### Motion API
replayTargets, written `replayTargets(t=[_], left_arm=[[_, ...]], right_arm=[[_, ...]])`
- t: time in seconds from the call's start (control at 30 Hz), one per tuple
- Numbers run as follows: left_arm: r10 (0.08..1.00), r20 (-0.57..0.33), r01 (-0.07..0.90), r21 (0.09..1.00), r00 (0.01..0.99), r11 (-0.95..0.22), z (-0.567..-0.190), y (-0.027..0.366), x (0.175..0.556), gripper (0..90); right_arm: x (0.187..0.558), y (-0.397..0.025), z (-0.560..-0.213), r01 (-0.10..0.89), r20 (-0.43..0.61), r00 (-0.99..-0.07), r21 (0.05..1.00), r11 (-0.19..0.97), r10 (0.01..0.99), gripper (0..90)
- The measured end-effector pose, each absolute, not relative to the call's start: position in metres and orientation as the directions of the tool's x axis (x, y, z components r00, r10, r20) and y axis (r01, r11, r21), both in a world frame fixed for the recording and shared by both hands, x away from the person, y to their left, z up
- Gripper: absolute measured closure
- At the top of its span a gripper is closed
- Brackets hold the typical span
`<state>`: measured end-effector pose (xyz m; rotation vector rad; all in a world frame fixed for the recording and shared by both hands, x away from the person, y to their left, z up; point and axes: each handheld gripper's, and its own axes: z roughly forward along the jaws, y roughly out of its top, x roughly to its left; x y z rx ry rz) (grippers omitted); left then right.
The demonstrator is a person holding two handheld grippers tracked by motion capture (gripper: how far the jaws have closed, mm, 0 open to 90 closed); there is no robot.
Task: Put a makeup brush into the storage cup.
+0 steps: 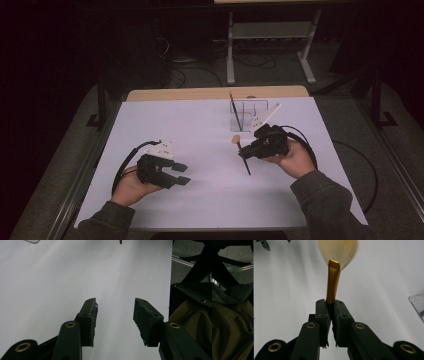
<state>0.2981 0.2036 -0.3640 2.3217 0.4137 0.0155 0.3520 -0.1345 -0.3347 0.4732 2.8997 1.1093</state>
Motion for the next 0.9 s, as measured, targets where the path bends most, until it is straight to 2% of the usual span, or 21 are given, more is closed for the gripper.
replayTargets(t=[0.9], left_arm=[[0.342,-0.119,0.321,0.711,0.932,-0.625,-0.379,0.217,0.294,43.6]], right_arm=[[0.365,-0.145,-0.332,0.311,0.115,-0.941,0.661,0.683,0.318,82.9]])
